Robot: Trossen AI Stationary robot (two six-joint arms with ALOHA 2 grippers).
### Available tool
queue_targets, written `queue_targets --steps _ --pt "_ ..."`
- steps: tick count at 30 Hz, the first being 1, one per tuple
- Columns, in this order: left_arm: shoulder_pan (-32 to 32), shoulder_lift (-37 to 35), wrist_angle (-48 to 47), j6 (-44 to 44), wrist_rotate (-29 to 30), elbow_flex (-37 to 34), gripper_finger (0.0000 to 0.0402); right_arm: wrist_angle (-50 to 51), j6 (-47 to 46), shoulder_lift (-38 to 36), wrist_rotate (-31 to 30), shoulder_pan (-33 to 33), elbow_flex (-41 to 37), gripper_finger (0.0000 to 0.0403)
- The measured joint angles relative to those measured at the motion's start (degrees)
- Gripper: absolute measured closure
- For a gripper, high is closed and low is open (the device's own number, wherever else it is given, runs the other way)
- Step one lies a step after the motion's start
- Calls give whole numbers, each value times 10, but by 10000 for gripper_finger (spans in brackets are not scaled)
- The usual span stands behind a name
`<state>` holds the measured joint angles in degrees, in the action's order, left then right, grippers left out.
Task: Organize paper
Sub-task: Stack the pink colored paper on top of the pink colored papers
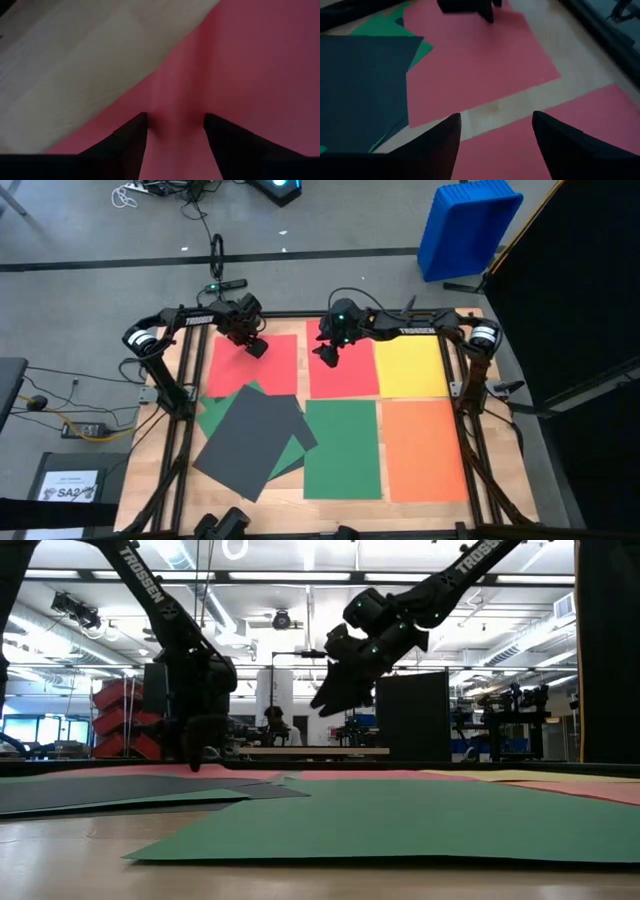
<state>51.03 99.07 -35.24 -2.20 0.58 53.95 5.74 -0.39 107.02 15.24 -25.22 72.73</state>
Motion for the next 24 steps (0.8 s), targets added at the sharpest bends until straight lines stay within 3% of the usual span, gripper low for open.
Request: queue_targets --steps 11,24 --pt "0 1 5 1 2 13 245 -4 -24 60 69 -15 22 167" --pt "0 4 -31 20 2 63 245 1 -17 82 85 -11 77 168"
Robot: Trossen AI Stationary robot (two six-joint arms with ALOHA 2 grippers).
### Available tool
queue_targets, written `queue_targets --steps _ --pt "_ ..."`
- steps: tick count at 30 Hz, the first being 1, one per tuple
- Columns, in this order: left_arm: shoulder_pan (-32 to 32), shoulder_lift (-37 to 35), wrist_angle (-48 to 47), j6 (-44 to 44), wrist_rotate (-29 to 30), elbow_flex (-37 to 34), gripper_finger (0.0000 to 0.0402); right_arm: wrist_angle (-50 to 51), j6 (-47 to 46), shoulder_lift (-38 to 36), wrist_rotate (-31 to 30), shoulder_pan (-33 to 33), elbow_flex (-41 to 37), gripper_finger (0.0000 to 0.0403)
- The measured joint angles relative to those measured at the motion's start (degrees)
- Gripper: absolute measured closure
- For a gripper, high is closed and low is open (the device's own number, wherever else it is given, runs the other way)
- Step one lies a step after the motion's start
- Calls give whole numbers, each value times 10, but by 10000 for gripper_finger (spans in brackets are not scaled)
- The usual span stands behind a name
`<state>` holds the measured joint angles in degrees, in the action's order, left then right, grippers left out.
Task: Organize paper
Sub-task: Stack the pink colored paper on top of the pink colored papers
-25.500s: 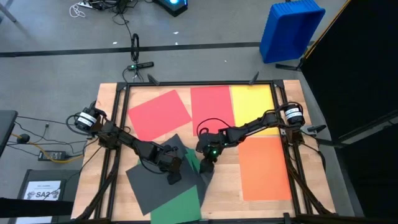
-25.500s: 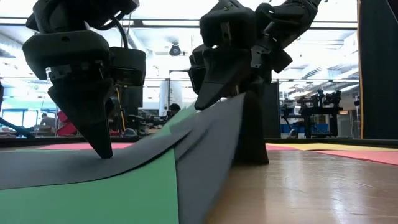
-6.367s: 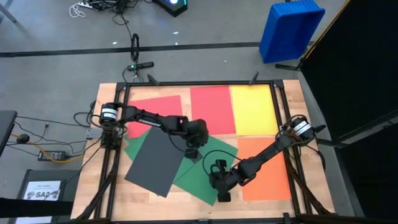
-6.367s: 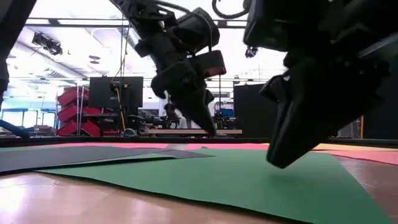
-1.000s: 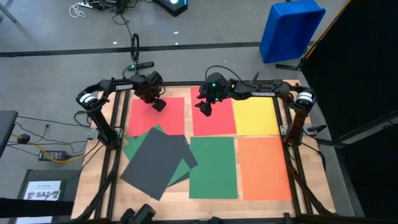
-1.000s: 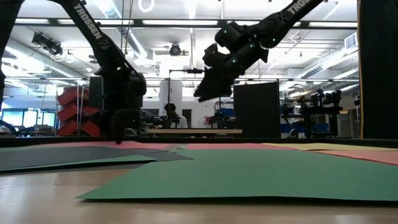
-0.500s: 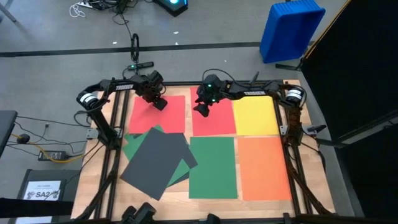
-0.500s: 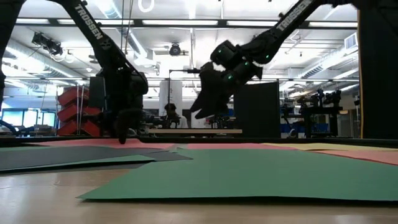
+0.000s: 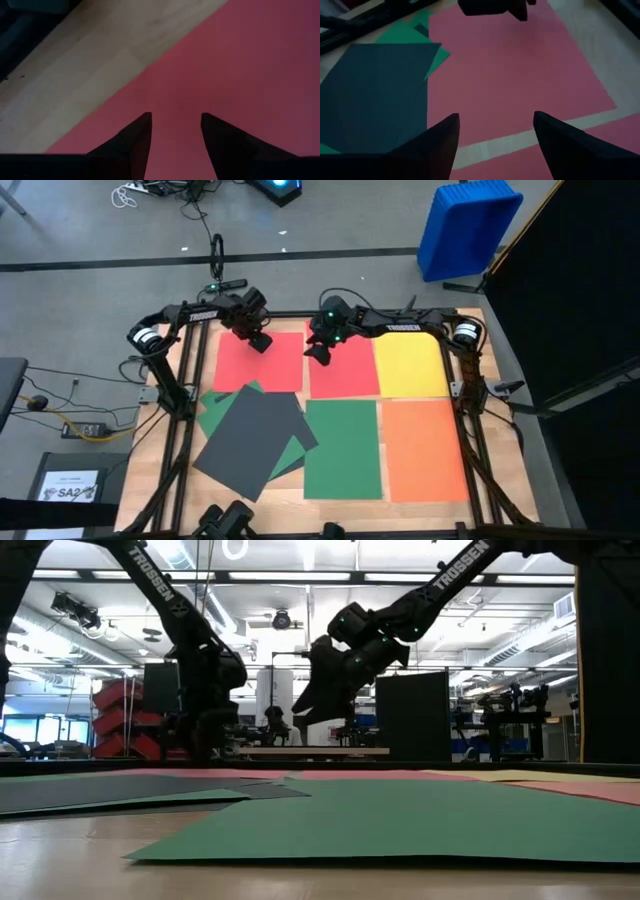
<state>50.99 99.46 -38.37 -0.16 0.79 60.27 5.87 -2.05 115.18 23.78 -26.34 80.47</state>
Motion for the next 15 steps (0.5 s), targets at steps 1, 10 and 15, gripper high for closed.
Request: queue_targets --steps 1,10,15 --pt "0 0 -4 2 0 2 245 3 2 0 0 0 0 167" --pt "10 -2 -46 30 8 34 245 10 3 0 0 0 0 164" --pt "49 -2 -52 47 -36 34 243 27 8 0 0 4 0 168"
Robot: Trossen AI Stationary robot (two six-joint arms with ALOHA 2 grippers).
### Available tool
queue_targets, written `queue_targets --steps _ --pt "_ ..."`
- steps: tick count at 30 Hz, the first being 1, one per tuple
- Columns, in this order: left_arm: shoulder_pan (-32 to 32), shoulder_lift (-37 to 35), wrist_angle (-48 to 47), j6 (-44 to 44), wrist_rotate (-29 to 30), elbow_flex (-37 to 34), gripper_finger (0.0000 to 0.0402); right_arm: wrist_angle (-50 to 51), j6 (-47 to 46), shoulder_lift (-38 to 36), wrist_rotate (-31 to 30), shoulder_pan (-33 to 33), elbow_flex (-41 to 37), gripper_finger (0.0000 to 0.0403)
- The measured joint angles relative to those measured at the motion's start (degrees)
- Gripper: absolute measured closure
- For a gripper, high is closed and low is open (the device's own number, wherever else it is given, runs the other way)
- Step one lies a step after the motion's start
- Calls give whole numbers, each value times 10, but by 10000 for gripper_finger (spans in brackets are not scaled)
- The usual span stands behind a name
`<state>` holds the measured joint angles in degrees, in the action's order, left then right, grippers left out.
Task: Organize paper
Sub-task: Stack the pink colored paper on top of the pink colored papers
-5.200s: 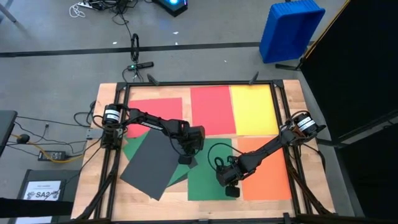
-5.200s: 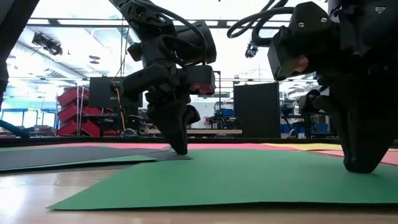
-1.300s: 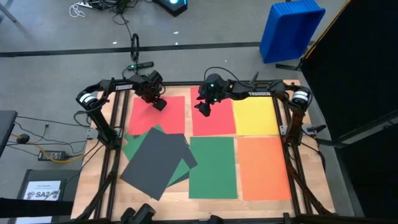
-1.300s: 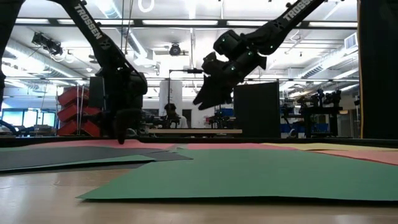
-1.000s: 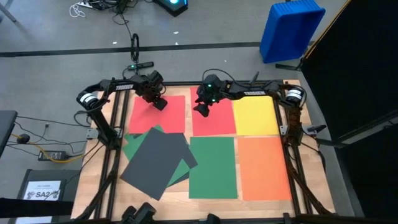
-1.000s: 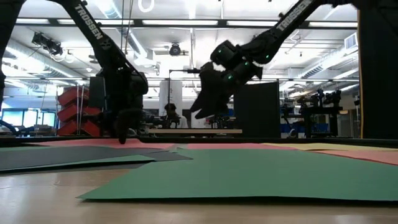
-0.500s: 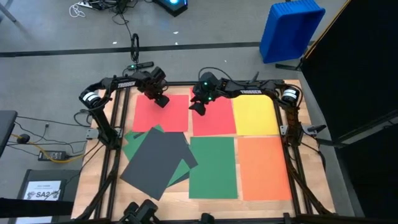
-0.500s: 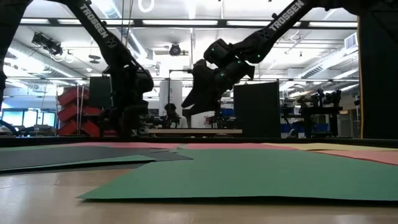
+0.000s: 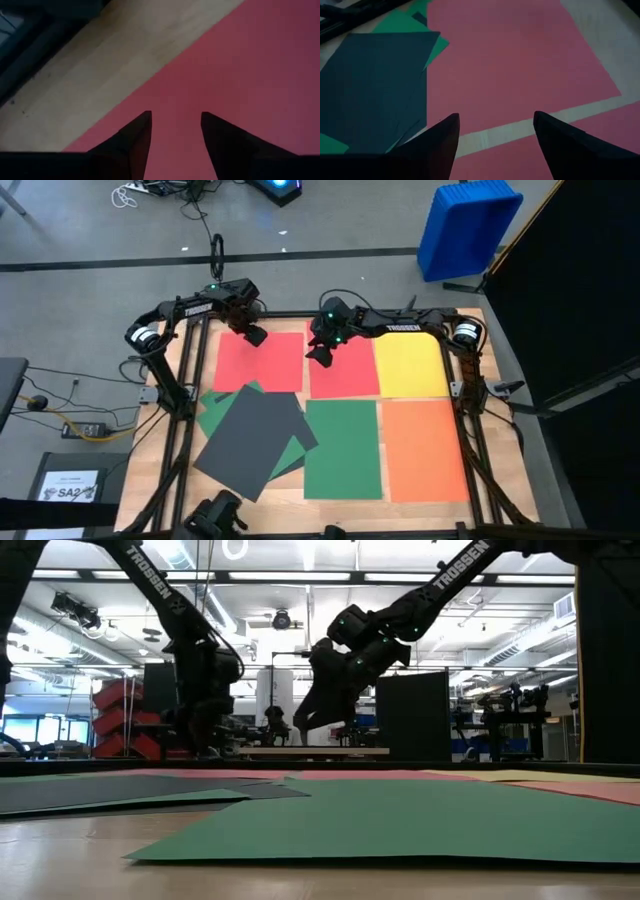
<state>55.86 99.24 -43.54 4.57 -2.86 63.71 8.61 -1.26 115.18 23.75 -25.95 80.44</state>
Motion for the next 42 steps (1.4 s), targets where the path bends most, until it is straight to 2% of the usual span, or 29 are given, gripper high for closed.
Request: queue_targets --steps 4,9,13,16,19,23,28,35,38,42 --pt "28 0 -64 -7 -7 -3 243 7 10 0 0 5 0 170" --pt "21 -32 -151 -27 -14 -10 243 13 30 0 14 12 0 164" --pt "-6 -132 -113 -83 -45 -74 243 13 31 -2 61 12 0 164" --pt "-33 -228 -91 -167 -51 -143 243 17 33 -9 70 12 0 170" --pt "-56 -310 -61 -249 -47 -203 243 7 38 -11 75 12 0 175" --pt "-61 -368 -69 -326 -7 -258 243 2 38 -11 76 15 0 178" --pt "-61 -369 -68 -363 31 -286 243 21 40 -11 73 31 0 169" --pt "-51 -320 -55 -360 74 -286 243 19 55 1 -13 74 -1 159" --pt "-37 -289 -52 -336 58 -286 243 16 59 0 -43 88 -1 165" --pt "-13 -259 -23 -305 34 -286 243 8 32 0 -46 90 -1 176"
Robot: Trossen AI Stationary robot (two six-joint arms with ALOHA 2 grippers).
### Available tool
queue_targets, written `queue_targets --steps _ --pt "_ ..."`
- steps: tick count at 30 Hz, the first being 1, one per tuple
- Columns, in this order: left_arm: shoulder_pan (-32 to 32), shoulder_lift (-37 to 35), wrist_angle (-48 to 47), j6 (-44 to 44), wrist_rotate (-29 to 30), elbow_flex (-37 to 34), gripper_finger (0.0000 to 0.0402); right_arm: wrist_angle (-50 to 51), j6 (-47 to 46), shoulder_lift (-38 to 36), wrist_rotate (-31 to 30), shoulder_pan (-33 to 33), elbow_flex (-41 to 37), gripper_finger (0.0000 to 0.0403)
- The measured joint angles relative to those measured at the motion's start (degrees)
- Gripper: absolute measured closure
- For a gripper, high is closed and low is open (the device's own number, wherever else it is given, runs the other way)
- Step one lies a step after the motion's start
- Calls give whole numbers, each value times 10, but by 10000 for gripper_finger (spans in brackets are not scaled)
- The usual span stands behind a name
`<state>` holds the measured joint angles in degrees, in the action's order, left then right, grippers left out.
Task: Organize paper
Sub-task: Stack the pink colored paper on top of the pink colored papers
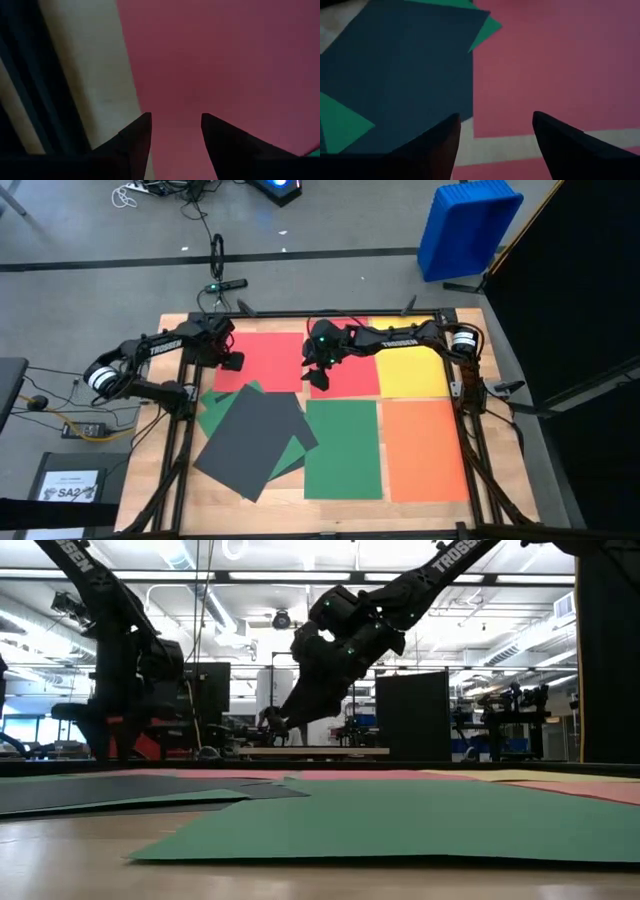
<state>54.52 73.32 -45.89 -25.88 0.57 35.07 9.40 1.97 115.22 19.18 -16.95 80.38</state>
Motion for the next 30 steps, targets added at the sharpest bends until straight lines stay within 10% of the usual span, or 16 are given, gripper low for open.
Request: queue_targets --steps 30 --pt "74 68 -5 31 -44 -2 243 65 -19 90 18 21 78 187"
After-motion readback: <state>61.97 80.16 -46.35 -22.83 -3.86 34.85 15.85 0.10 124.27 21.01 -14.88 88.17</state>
